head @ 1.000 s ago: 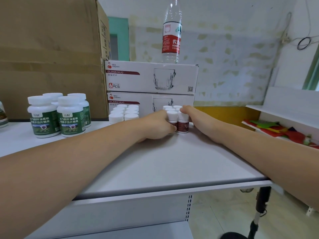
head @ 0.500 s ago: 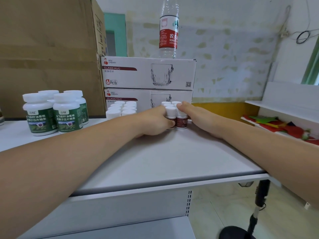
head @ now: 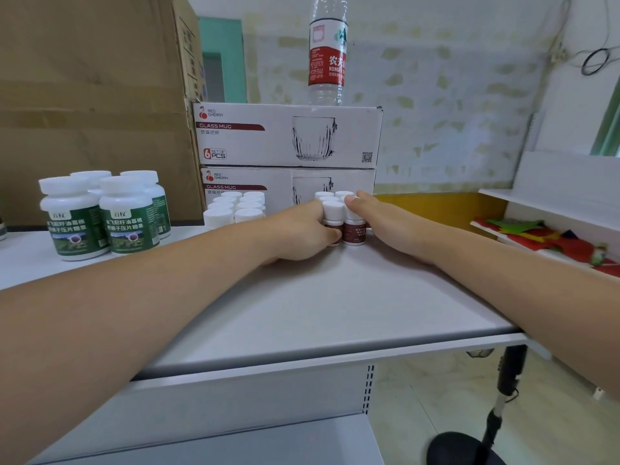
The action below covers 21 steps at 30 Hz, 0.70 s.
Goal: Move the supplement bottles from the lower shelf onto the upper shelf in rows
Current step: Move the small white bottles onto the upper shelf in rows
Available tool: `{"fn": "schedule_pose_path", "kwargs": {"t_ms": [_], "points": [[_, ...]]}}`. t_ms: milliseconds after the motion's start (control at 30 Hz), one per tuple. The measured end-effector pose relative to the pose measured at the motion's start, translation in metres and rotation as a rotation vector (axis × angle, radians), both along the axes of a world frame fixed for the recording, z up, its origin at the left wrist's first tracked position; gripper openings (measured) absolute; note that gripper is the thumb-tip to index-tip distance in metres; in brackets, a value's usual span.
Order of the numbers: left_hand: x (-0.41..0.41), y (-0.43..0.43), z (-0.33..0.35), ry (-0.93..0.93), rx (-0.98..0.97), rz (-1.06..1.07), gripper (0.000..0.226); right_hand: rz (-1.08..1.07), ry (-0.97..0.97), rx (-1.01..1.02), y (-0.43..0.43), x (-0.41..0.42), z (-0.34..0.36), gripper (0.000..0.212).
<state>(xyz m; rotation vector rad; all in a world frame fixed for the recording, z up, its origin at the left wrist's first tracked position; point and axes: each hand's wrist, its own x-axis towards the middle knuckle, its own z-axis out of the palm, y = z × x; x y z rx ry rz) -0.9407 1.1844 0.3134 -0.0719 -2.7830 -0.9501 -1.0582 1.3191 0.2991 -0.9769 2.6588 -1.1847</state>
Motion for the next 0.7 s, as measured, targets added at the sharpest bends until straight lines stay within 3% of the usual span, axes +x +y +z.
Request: {"fn": "schedule_pose_path", "kwargs": {"t_ms": [133,333,700], "points": [[0.002,0.002,0.001,0.006,-0.001,0.009,0.027,0.007,-0.017,0.000,0.001,-0.005,-0.002,0.080],[0.005,0.001,0.003,0.006,0.037,0.029,0.016,0.138,-0.129,-0.160,0.010,0.008,0.003,0.055],[0.008,0.002,0.002,-0.007,-0.031,0.018,0.008,0.166,-0.163,-0.187,0.009,0.030,0.008,0.047]]}}
